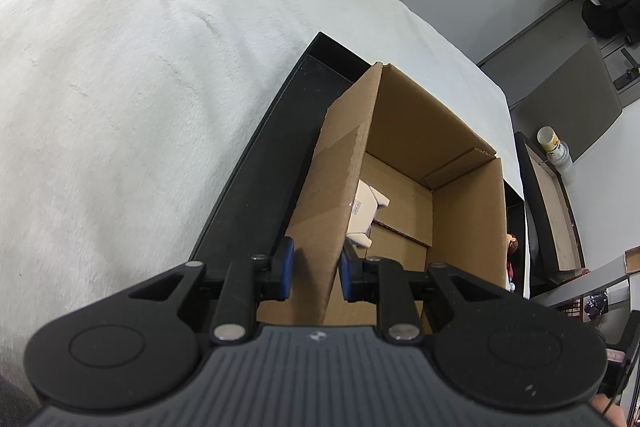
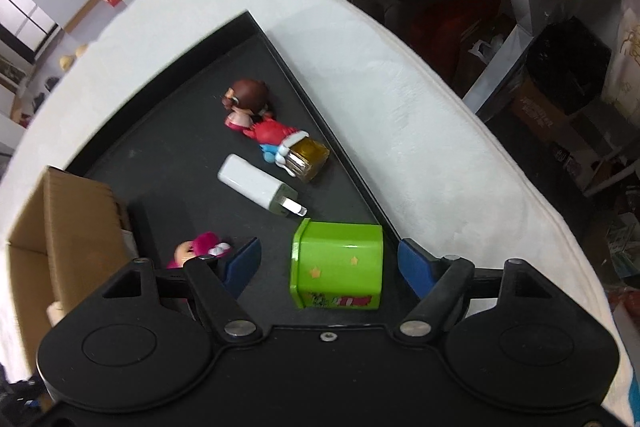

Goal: Organize rigid objects
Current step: 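Move the right tool to the green cube box and grasp it, then hold the box wall with the left tool while the right tool drops the green cube inside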

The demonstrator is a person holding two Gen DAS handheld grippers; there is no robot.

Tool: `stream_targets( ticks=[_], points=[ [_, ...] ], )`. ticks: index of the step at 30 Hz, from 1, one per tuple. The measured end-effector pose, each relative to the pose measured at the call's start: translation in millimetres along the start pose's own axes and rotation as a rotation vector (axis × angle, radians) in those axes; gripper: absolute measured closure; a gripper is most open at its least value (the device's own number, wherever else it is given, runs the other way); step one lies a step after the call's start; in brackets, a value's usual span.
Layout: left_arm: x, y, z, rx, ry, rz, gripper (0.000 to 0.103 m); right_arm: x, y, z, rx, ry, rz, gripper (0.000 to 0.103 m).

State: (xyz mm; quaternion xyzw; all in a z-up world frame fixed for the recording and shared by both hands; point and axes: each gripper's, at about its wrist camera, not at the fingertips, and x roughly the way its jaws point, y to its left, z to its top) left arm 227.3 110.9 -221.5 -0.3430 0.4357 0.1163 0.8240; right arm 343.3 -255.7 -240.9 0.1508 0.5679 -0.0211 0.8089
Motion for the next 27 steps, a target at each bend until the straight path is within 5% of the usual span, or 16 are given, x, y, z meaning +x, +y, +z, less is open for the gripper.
stream_targets(
  ticks=[2, 27],
  points=[
    [0, 0, 0, -0.002, 0.001, -0.002, 0.081, 3, 8, 0, -0.045, 0.011, -0.009, 0.054],
    [-1, -2, -2, 0.004, 0.0, 0.001, 0.081, -81, 54, -4, -0.135, -0.13, 0.106, 0.054]
  ],
)
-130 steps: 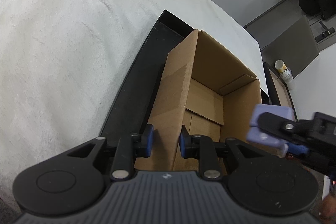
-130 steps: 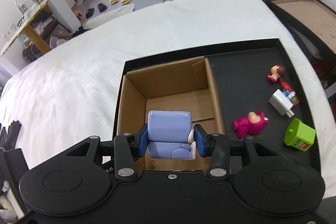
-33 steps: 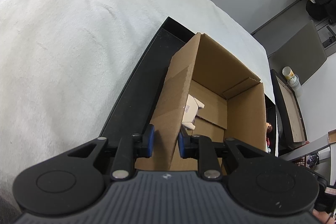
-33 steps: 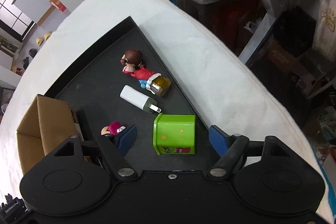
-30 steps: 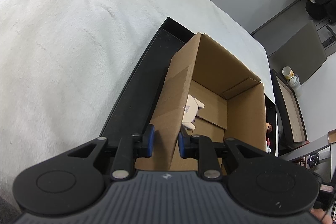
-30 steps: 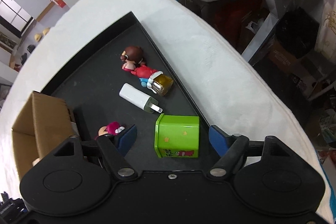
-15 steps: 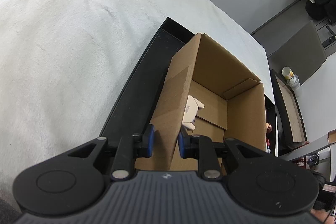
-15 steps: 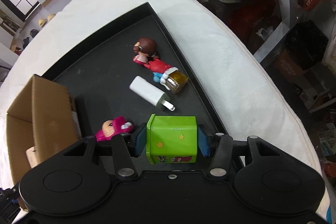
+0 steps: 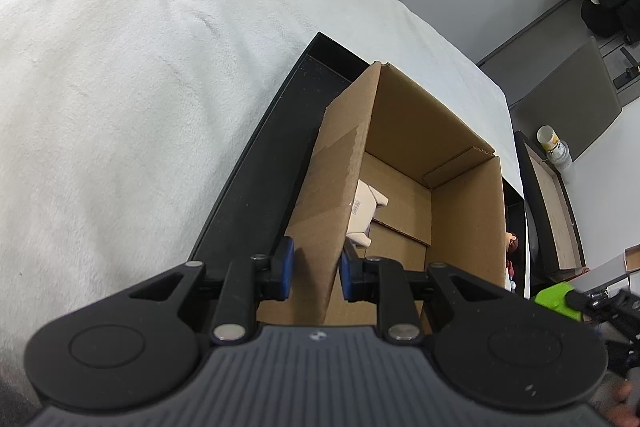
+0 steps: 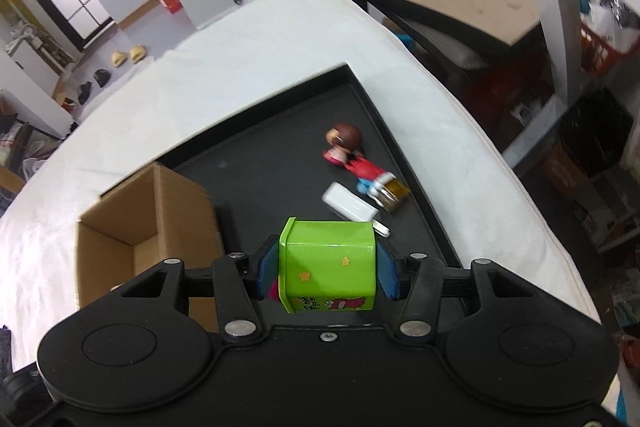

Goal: Organize rigid objects
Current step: 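Hold the box wall with the left tool while the right tool drops the green cube inside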

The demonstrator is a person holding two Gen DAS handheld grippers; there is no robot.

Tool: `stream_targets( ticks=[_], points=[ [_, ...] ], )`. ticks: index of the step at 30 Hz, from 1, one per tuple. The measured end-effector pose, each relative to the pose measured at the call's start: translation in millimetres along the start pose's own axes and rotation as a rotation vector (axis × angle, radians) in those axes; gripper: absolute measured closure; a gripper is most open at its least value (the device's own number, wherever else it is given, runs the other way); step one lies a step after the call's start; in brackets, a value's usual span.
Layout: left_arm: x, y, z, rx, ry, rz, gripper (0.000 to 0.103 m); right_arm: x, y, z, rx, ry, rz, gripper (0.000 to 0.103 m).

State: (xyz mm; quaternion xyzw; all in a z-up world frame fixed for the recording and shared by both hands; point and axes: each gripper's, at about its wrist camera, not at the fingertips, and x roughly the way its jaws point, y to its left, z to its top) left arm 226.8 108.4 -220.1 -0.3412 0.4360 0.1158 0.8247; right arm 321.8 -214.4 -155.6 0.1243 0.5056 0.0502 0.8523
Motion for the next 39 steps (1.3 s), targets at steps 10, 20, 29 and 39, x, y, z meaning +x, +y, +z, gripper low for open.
stream_targets(
  ticks=[10, 20, 29, 39],
  points=[
    [0, 1, 1, -0.007, 0.002, -0.004, 0.081, -32, 43, 7, -0.074, -0.07, 0.07, 0.054],
    [-1, 2, 0, -0.008, 0.005, -0.014, 0.081, -40, 80, 4, -0.121, -0.092, 0.118, 0.054],
    [-1, 3, -2, -0.005, 0.0, -0.017, 0.081, -31, 118, 1, -0.182, -0.069, 0.188, 0.054],
    [0, 8, 0, -0.012, 0.008, -0.039, 0.081, 3, 159, -13, -0.261, -0.002, 0.225, 0.054]
  ],
)
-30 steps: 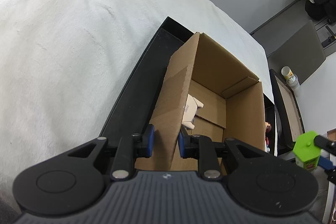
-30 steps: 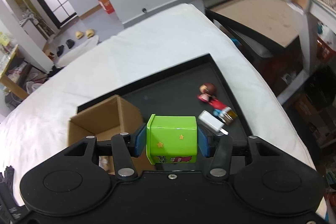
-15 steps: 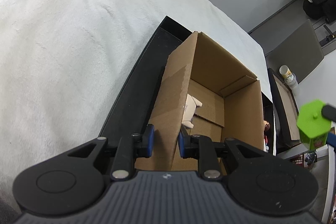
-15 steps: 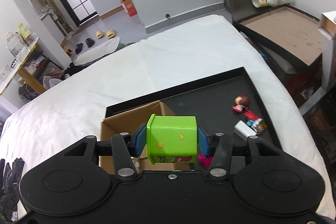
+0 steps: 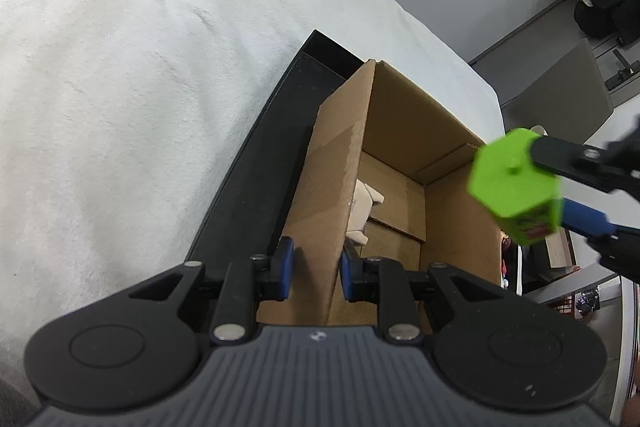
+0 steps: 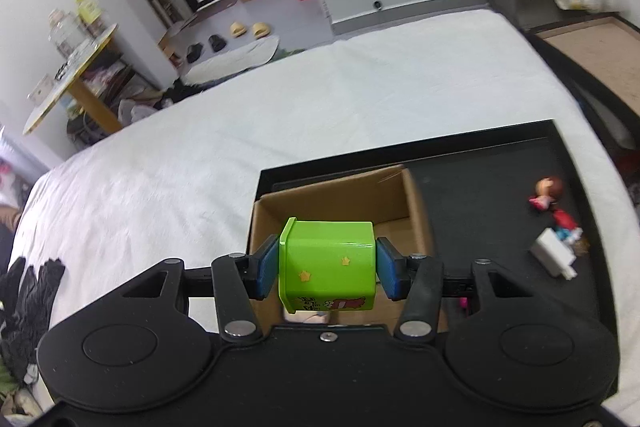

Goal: Organize rigid objects
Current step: 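Hold the box wall with the left tool while the right tool drops the green cube inside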

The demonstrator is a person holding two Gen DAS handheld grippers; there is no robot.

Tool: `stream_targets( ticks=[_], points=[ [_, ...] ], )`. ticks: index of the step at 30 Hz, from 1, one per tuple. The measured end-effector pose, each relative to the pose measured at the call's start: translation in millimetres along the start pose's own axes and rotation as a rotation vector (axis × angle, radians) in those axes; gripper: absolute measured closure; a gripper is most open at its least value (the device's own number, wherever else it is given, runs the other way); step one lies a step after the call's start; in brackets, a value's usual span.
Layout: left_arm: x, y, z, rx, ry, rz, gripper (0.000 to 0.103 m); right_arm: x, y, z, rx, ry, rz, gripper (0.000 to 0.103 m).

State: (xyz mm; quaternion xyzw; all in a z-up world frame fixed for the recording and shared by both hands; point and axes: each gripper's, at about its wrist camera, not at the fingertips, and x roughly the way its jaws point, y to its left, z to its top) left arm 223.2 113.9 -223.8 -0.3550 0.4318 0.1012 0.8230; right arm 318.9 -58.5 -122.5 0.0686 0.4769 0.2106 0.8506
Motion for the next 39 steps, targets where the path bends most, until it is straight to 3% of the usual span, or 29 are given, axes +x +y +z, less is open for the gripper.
stream_targets(
  ticks=[10, 19, 29, 39],
  points=[
    [2, 4, 2, -0.009, 0.009, -0.025, 0.08, 41, 26, -5, -0.09, 0.052, -0.001, 0.054],
    [3, 6, 4, -0.011, 0.012, -0.03, 0.08, 49, 31, -5, -0.126, 0.056, -0.002, 0.051],
    [4, 3, 3, -0.004, 0.009, -0.025, 0.08, 15, 19, -7, -0.097, 0.048, 0.031, 0.048],
    [3, -1, 3, 0.003, 0.005, -0.01, 0.08, -21, -16, -22, -0.057, 0.022, -0.039, 0.041]
  ],
)
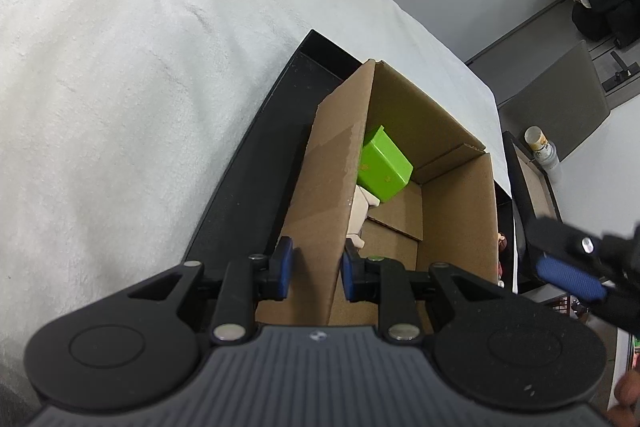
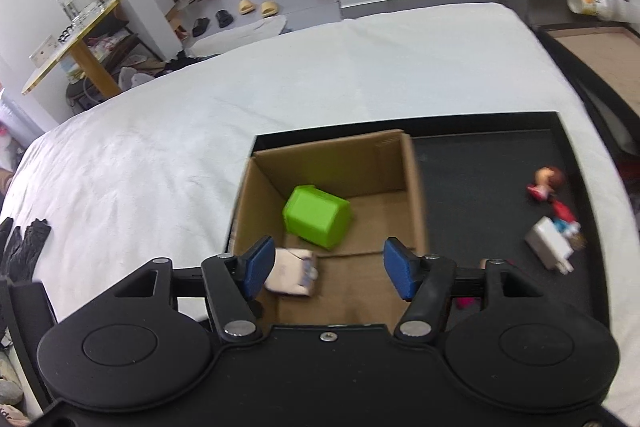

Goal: Organize rigid objects
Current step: 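Hold the box wall with the left tool while the right tool drops the green cube inside, then move the right tool to the pink figure and grasp it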

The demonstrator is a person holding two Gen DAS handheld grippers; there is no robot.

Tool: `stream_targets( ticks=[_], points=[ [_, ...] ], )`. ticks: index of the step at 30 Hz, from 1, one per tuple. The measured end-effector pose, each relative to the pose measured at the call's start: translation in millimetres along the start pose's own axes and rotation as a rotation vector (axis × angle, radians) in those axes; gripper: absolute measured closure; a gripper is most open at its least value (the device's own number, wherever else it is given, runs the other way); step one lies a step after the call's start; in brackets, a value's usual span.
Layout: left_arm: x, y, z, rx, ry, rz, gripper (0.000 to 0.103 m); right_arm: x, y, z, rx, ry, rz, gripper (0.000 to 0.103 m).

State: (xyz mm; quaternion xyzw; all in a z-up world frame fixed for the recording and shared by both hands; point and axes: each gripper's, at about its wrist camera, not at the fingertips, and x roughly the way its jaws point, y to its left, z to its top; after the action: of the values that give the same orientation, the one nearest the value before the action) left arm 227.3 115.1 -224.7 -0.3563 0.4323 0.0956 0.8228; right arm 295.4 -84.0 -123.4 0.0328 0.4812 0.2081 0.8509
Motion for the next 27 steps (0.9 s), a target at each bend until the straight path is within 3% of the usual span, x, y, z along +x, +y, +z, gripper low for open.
stream_targets(
  ticks=[27],
  points=[
    [-1, -12, -4, 0.041, -0.029, 0.071, 0.081, -37, -112, -27, 0.225, -0.083, -0.074, 0.04]
  ],
)
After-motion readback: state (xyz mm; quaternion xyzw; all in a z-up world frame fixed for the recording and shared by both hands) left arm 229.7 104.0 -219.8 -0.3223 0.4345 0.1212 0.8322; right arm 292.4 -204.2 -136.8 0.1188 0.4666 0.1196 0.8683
